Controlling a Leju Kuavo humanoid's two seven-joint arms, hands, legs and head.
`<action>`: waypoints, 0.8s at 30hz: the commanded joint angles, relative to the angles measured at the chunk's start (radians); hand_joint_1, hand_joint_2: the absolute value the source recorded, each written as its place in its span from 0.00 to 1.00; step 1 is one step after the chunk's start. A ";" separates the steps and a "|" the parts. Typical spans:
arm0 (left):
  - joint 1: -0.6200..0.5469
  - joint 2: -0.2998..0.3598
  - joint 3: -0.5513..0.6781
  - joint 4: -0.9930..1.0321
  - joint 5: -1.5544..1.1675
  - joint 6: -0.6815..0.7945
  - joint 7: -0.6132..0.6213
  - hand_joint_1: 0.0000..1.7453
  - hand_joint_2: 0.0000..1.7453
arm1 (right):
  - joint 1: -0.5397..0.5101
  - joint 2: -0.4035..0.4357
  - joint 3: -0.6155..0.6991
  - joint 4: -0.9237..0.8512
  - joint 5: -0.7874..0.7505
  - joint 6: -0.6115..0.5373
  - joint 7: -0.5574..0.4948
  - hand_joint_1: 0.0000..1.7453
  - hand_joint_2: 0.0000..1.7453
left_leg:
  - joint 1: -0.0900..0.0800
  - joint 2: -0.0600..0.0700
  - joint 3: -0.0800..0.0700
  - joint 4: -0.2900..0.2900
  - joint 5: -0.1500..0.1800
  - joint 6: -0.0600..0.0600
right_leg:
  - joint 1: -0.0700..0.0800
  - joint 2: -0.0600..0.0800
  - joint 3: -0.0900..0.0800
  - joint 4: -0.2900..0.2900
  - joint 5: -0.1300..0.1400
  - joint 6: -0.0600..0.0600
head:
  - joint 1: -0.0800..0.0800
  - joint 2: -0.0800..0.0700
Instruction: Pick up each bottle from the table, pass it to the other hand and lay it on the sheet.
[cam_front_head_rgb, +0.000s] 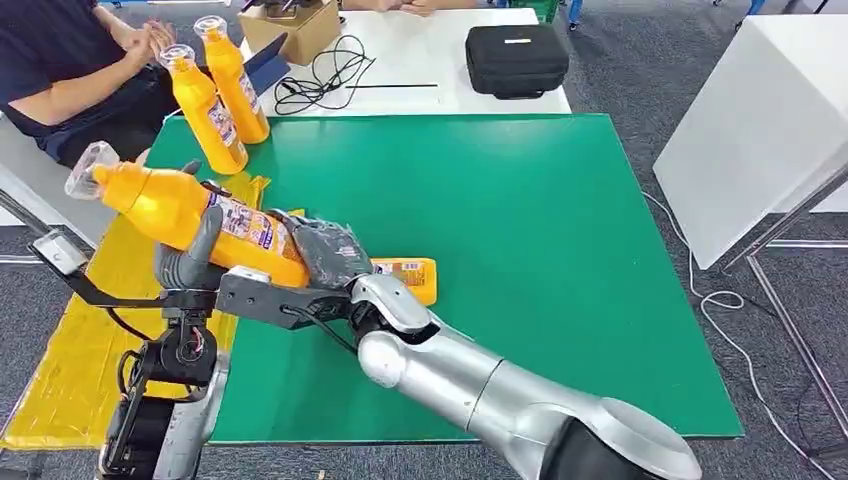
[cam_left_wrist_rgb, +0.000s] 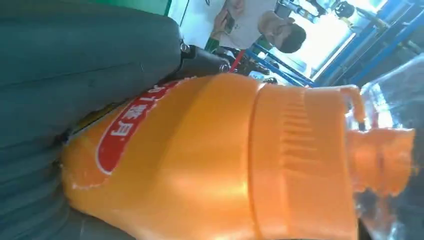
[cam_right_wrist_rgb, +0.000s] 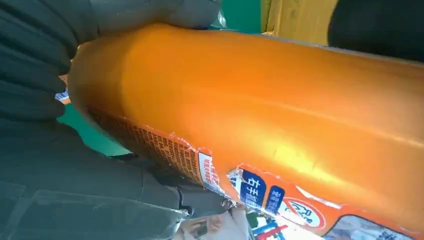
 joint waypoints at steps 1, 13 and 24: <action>0.021 0.024 0.155 0.001 -0.018 -0.052 -0.006 1.00 1.00 | 0.062 -0.052 -0.352 0.073 0.107 0.087 -0.176 0.00 0.00 | 0.001 -0.002 0.005 -0.001 -0.001 0.000 | 0.001 -0.003 0.006 -0.002 -0.001 0.002 | 0.000 0.000; 0.048 0.025 0.203 -0.004 -0.057 -0.083 -0.017 1.00 1.00 | 0.144 -0.088 -0.526 -0.064 0.210 0.180 -0.193 0.00 0.00 | 0.000 -0.002 0.002 0.000 -0.001 0.000 | 0.001 -0.003 0.003 -0.001 -0.001 0.001 | 0.000 0.000; 0.028 0.128 0.333 0.157 -0.317 -0.057 -0.112 1.00 1.00 | 0.293 -0.258 -0.791 -0.382 0.237 0.228 -0.240 0.00 0.00 | 0.001 -0.004 0.003 -0.001 0.000 0.000 | 0.001 -0.005 0.005 -0.002 -0.001 0.002 | 0.000 0.000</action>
